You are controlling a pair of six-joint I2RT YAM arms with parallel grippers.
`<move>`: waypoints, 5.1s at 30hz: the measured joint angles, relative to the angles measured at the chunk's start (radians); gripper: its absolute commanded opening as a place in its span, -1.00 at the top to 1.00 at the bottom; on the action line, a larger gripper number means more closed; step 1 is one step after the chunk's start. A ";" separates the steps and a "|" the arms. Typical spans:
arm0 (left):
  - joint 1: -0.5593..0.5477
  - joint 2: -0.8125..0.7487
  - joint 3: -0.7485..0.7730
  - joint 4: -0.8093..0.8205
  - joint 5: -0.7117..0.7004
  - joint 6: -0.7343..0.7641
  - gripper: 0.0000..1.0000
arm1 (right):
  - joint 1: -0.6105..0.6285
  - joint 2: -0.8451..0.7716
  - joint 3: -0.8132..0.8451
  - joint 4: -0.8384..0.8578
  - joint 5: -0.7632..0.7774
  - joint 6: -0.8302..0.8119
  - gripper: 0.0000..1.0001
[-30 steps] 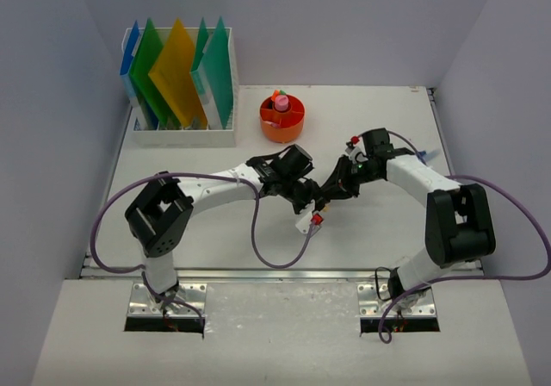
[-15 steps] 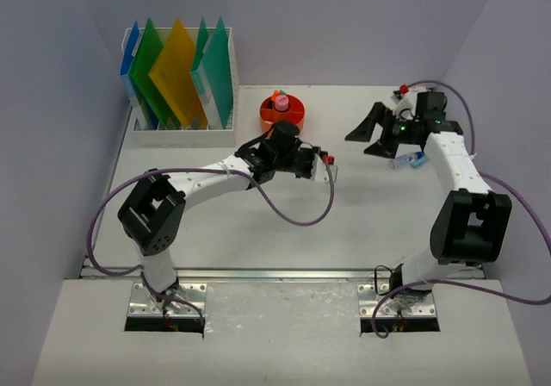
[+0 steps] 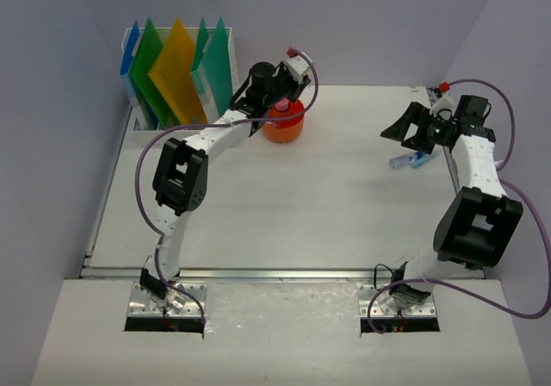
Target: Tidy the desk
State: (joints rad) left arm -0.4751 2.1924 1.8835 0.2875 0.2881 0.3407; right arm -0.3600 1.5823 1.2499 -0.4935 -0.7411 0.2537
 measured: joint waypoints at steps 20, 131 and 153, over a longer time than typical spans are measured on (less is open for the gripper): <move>0.027 0.055 -0.119 -0.045 0.052 -0.052 0.59 | -0.128 0.010 -0.008 -0.020 0.107 -0.273 -0.59; -0.287 -0.816 -1.081 0.097 0.419 0.766 -0.99 | 0.285 0.061 -0.401 0.884 -0.477 1.028 1.00; -0.361 -0.569 -0.880 0.127 0.426 1.087 0.20 | 0.357 0.001 -0.446 0.625 -0.355 1.029 1.00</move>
State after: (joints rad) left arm -0.8365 1.6231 1.0039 0.4141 0.7141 1.4280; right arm -0.0034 1.5830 0.8041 0.1319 -1.0963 1.2824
